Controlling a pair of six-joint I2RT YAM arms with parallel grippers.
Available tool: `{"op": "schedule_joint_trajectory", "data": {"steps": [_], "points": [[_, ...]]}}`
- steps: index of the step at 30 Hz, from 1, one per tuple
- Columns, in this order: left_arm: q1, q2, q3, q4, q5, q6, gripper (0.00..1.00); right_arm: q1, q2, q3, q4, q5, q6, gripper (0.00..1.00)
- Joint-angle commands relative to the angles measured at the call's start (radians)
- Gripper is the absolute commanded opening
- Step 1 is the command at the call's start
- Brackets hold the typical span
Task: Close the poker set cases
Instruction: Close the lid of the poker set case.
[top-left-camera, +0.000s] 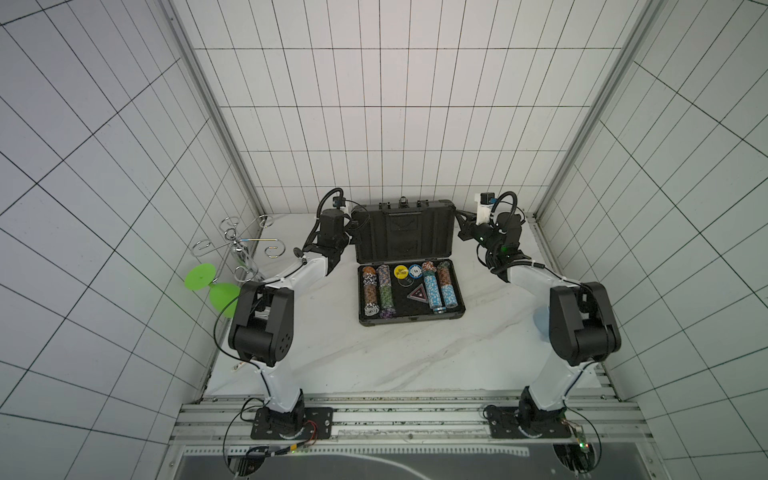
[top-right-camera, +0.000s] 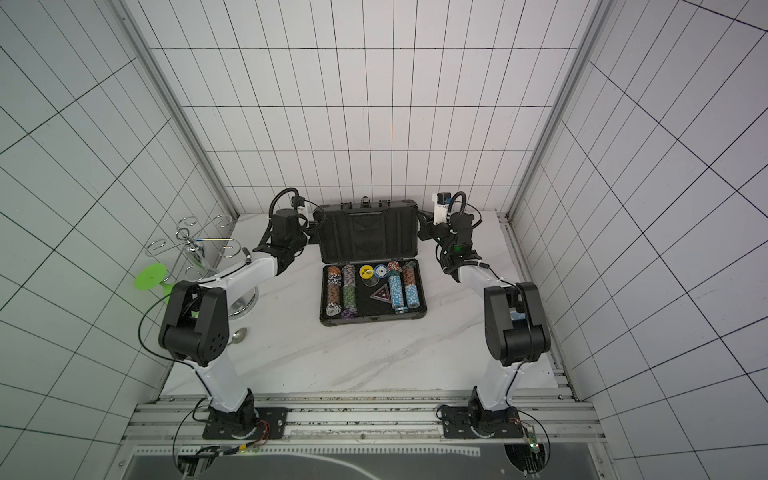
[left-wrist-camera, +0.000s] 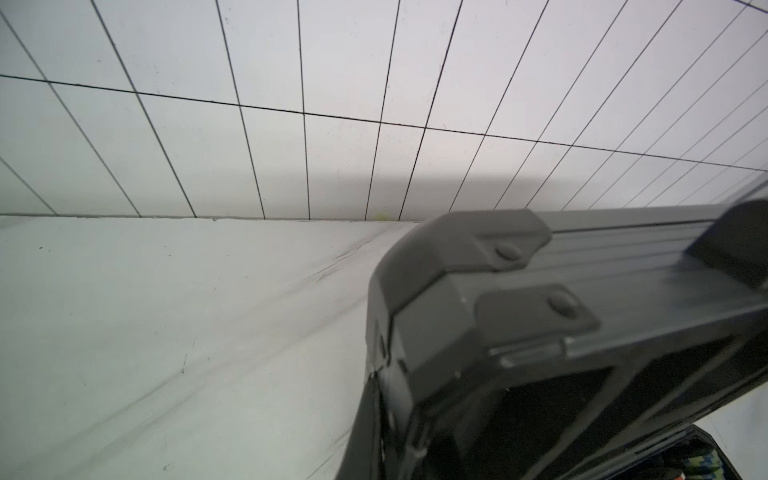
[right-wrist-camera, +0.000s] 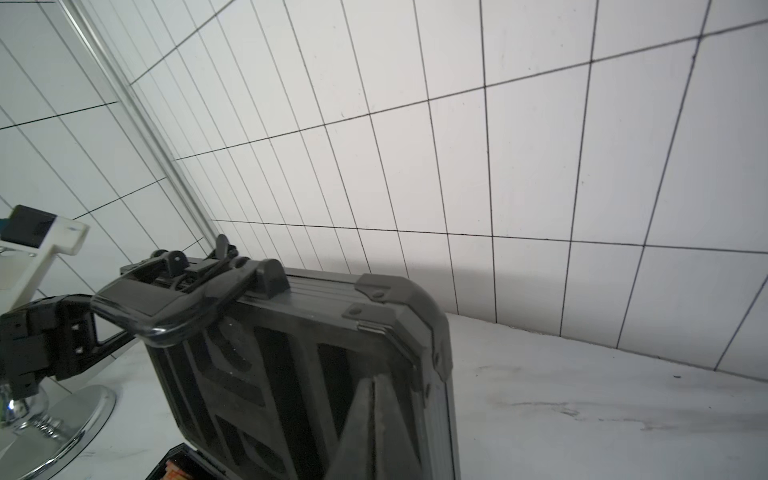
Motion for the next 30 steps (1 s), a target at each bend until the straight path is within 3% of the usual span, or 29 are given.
{"op": "schedule_joint_trajectory", "data": {"steps": [1,8,14,17,20,30], "points": [[-0.013,-0.078,-0.061,-0.031,0.062,-0.052,0.0,0.033,-0.069,-0.085,-0.012,0.024,-0.048,0.0],[-0.043,-0.14,-0.137,-0.015,0.051,-0.029,0.0,0.053,-0.155,-0.147,-0.111,0.147,-0.074,0.0],[-0.068,-0.176,-0.174,-0.028,0.042,-0.011,0.0,0.051,-0.221,-0.133,-0.194,0.255,-0.05,0.07],[-0.081,-0.199,-0.212,-0.02,0.02,-0.004,0.0,0.051,-0.24,-0.11,-0.285,0.3,-0.062,0.28],[-0.084,-0.211,-0.231,-0.016,0.015,-0.004,0.0,0.05,-0.255,-0.148,-0.304,0.337,-0.079,0.38],[-0.113,-0.248,-0.298,-0.011,-0.007,-0.022,0.0,0.008,-0.334,-0.205,-0.351,0.253,-0.063,0.45]]}}
